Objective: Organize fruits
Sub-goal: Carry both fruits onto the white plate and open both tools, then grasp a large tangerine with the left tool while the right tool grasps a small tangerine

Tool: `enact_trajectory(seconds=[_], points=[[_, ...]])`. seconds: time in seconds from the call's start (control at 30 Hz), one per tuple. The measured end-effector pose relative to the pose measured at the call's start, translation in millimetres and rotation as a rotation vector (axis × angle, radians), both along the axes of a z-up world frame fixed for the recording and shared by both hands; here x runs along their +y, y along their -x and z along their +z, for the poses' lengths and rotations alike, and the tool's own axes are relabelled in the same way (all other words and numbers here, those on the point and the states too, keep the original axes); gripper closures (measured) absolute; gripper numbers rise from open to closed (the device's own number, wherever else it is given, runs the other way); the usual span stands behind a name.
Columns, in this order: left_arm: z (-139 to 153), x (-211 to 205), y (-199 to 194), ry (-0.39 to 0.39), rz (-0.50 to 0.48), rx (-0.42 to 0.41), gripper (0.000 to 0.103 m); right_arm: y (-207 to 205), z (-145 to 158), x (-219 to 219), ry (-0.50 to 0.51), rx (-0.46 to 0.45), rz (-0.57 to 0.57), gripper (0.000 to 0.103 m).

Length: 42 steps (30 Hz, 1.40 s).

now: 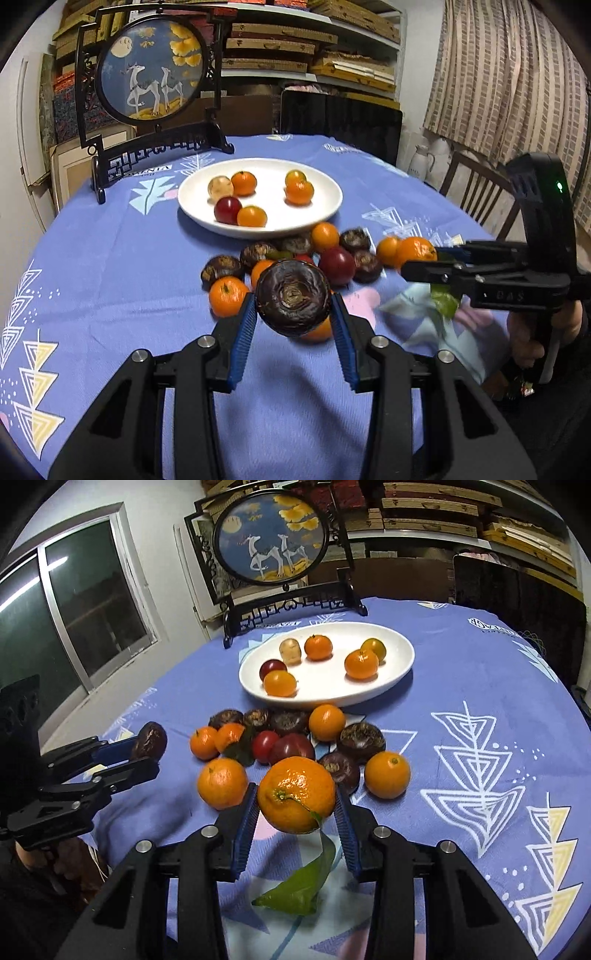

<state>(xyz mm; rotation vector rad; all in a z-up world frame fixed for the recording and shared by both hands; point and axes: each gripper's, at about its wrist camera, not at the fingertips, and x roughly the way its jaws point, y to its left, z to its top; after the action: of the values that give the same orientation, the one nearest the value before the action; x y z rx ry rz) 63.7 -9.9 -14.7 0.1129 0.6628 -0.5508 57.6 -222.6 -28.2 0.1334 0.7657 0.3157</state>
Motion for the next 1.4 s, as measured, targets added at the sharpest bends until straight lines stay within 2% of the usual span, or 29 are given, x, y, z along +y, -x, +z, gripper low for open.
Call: enact_trajectory(seconds=[0.23,0.43,0.67,0.83,0.87,0.9,0.93,0.97,1.0,1.13,1.2,1.27,1.4], points=[[20,-18,-42,0.003,-0.012,-0.007,0.064,-27,28,-14,-0.023,-0.019,-0.022,0.062],[33,-53,-102,-0.016,-0.047,0.006,0.063,-87,50,-36,-0.079,0.010,-0.070,0.062],[9,-89,-180,-0.091,-0.036,0.099,0.063,-177,39,-33,-0.111,0.071,-0.076,0.062],[-14,-96,-208,-0.130,-0.018,0.140,0.063,-228,26,-18,-0.116,0.110,-0.057,0.061],[-16,-95,-209,-0.129,-0.015,0.147,0.060,-233,24,-17,-0.115,0.114,-0.058,0.061],[-17,-94,-210,-0.125,-0.011,0.153,0.051,-236,22,-17,-0.116,0.117,-0.061,0.054],[-16,-91,-208,-0.121,-0.004,0.149,0.046,-239,21,-18,-0.123,0.119,-0.068,0.048],[-13,-88,-204,-0.119,0.002,0.134,0.038,-237,21,-20,-0.133,0.112,-0.072,0.048],[-10,-87,-200,-0.119,0.006,0.115,0.036,-234,22,-21,-0.138,0.105,-0.072,0.048],[6,-72,-171,-0.089,-0.002,0.075,0.032,-208,26,-30,-0.138,0.080,-0.071,0.048],[10,-65,-154,-0.083,-0.009,0.062,0.022,-182,27,-38,-0.143,0.063,-0.075,0.047],[13,-56,-127,-0.070,-0.032,0.052,0.018,-154,25,-46,-0.142,0.049,-0.086,0.044],[3,-46,-82,-0.071,-0.074,0.060,0.017,-101,14,-53,-0.094,0.027,-0.115,0.042]])
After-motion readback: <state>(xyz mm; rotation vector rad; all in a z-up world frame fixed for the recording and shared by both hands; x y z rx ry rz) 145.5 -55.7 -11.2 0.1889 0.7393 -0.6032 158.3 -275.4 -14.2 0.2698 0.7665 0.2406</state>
